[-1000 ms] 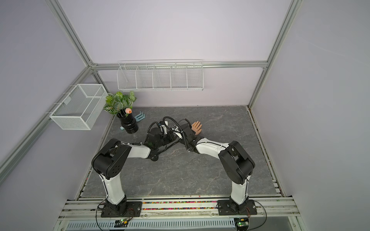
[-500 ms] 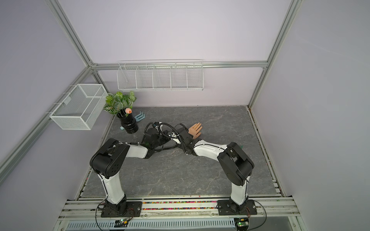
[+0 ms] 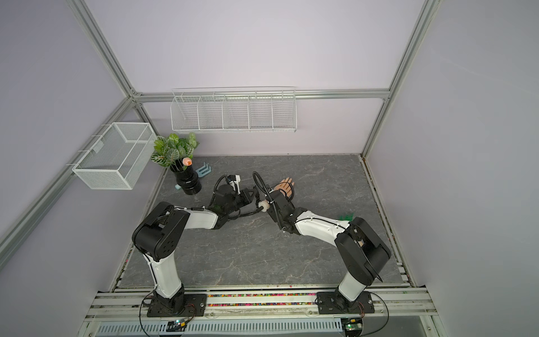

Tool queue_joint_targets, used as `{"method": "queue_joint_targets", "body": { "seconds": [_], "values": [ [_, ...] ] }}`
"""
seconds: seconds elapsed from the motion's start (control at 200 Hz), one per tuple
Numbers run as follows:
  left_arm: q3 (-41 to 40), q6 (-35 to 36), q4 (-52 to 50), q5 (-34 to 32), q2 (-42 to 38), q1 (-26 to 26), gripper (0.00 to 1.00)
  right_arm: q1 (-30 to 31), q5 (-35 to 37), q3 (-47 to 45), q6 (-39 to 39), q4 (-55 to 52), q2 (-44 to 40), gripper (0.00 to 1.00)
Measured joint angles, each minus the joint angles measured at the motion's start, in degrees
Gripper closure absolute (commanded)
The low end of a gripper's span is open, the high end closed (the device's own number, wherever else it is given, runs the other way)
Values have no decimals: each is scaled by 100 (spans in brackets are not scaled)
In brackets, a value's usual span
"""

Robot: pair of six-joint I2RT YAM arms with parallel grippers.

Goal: Take off the watch
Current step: Take off the watch from the hand.

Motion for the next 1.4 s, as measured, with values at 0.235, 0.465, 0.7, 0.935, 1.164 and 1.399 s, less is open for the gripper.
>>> {"method": "queue_joint_targets", "body": {
  "seconds": [0.235,0.465,0.7,0.935,1.164,1.399],
  "values": [
    [269,452,-470,79,0,-70,100,0,0,-1119,861,2,-739,41],
    [393,1102,-1226,-177,-229,-210,100,0,-479,-929,903,122,-2068,18],
    [409,2179,-1740,-404,-968,-702,100,-52,-1185,-417,1565,184,-2083,16],
    [704,3827,-2339,-861,-1558,-1202,100,-426,-1355,-507,2229,116,-1967,12],
    [656,5292,-2505,-1622,-1777,-1502,100,-570,-1884,-981,2345,332,-2028,3],
    [426,5405,-2280,-1878,-1482,-1510,100,-612,-3016,-909,2321,514,-1537,3]
  ]
}}
